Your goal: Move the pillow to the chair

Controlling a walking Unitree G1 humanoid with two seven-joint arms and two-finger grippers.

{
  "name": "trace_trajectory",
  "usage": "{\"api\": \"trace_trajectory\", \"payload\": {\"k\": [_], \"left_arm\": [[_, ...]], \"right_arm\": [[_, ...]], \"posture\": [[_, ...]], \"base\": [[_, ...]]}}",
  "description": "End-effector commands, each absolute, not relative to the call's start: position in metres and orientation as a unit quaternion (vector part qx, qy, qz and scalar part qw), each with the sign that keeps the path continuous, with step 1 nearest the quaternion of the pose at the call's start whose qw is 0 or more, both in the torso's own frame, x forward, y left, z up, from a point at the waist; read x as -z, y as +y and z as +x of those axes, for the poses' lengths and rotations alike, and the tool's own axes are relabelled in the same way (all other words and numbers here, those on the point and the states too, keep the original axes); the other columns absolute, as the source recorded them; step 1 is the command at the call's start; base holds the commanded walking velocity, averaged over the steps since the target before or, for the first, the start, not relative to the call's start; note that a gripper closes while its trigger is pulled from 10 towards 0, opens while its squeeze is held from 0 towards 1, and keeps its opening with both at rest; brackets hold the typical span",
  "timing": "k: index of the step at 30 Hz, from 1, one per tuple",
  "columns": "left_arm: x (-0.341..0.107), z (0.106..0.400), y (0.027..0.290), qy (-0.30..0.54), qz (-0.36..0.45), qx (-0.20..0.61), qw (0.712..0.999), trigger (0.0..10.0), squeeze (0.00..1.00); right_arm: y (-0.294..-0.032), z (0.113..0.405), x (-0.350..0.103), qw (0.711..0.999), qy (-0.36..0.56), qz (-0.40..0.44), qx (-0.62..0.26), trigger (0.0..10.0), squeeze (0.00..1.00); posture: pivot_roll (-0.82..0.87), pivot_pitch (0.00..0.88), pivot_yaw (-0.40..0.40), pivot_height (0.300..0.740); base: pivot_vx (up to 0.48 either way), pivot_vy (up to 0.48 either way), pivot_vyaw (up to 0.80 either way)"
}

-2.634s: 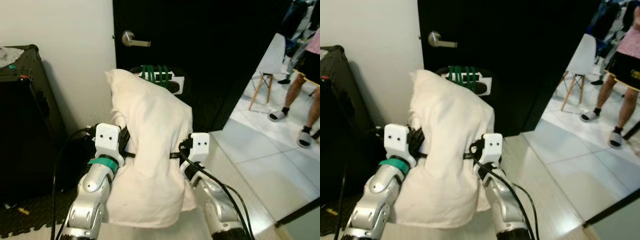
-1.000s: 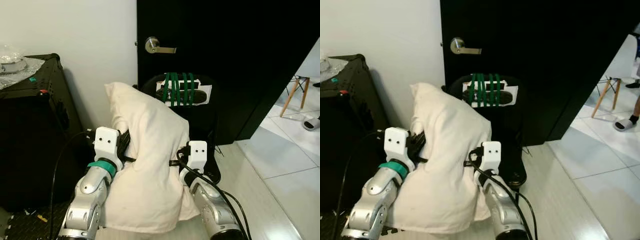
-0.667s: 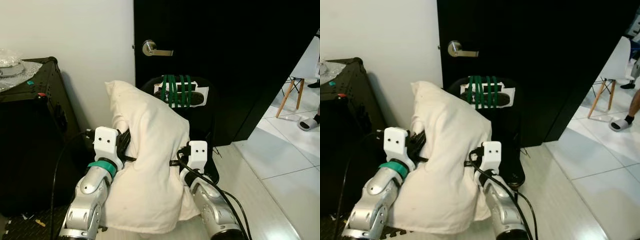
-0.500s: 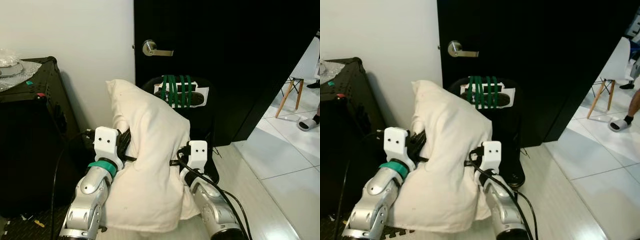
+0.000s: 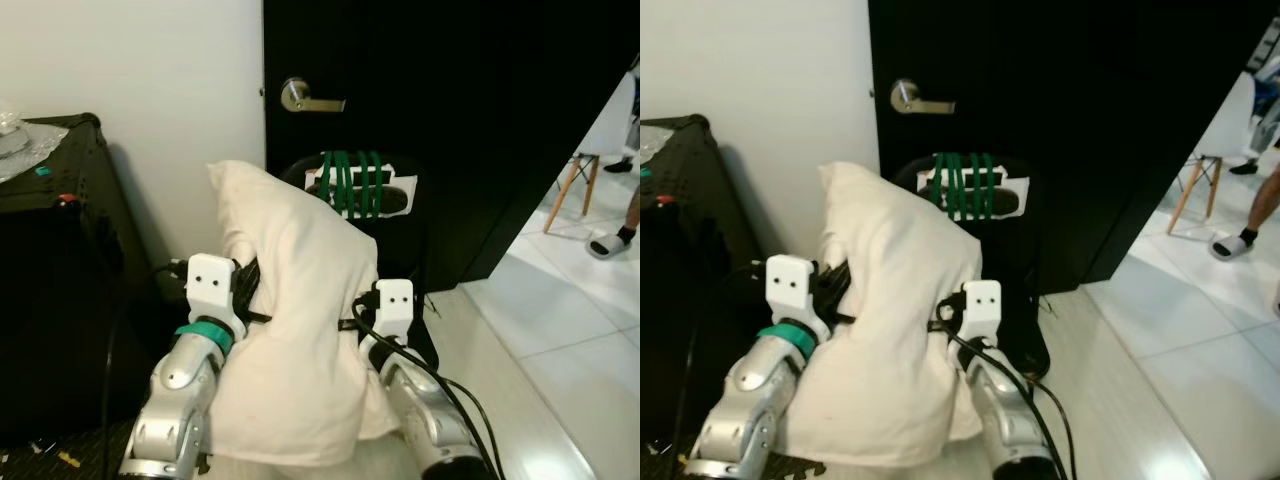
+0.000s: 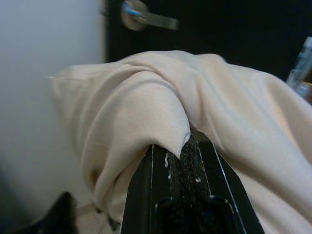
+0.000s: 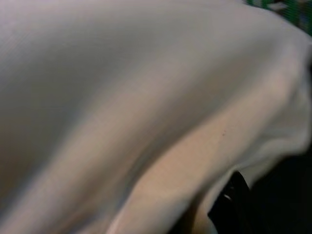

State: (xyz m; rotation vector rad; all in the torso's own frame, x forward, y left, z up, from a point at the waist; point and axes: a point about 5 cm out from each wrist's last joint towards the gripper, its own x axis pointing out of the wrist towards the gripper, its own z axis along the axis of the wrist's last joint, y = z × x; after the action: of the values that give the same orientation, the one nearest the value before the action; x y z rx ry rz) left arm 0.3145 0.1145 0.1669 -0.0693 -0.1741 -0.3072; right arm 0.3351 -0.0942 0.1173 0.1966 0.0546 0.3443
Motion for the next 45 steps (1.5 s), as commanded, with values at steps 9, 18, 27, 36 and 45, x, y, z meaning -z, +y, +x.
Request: {"api": "trace_trajectory", "payload": {"k": [9, 18, 27, 36, 45], "left_arm": [[-0.1717, 0.3122, 0.1111, -0.105, -0.031, 0.167, 0.980, 10.0, 0.00], [-0.1701, 0.3108, 0.1123, -0.104, -0.034, 0.164, 0.980, 10.0, 0.00], [-0.1698, 0.3113, 0.1111, -0.107, -0.037, 0.165, 0.980, 10.0, 0.00], [-0.1717, 0.3096, 0.1074, -0.117, -0.028, 0.180, 0.976, 10.0, 0.00], [-0.1722, 0.3078, 0.1074, -0.120, -0.026, 0.185, 0.975, 10.0, 0.00]], "right_arm": [[-0.0691, 0.3348, -0.1318, 0.971, -0.004, 0.099, -0.219, 10.0, 0.00], [-0.0684, 0.3344, -0.1301, 0.970, 0.000, 0.098, -0.222, 10.0, 0.00], [-0.0689, 0.3346, -0.1299, 0.971, -0.001, 0.098, -0.220, 10.0, 0.00], [-0.0687, 0.3350, -0.1303, 0.971, -0.002, 0.099, -0.220, 10.0, 0.00], [-0.0680, 0.3352, -0.1297, 0.970, 0.000, 0.099, -0.220, 10.0, 0.00]], "posture": [[0.05, 0.014, 0.031, 0.740], [0.05, 0.013, 0.030, 0.740], [0.05, 0.007, 0.034, 0.740], [0.05, 0.004, 0.034, 0.740], [0.05, 0.008, 0.032, 0.740]], "base": [[0.317, 0.000, 0.00], [0.305, 0.000, 0.00], [0.027, 0.000, 0.00], [0.000, 0.000, 0.00], [0.000, -0.272, 0.00]]}}
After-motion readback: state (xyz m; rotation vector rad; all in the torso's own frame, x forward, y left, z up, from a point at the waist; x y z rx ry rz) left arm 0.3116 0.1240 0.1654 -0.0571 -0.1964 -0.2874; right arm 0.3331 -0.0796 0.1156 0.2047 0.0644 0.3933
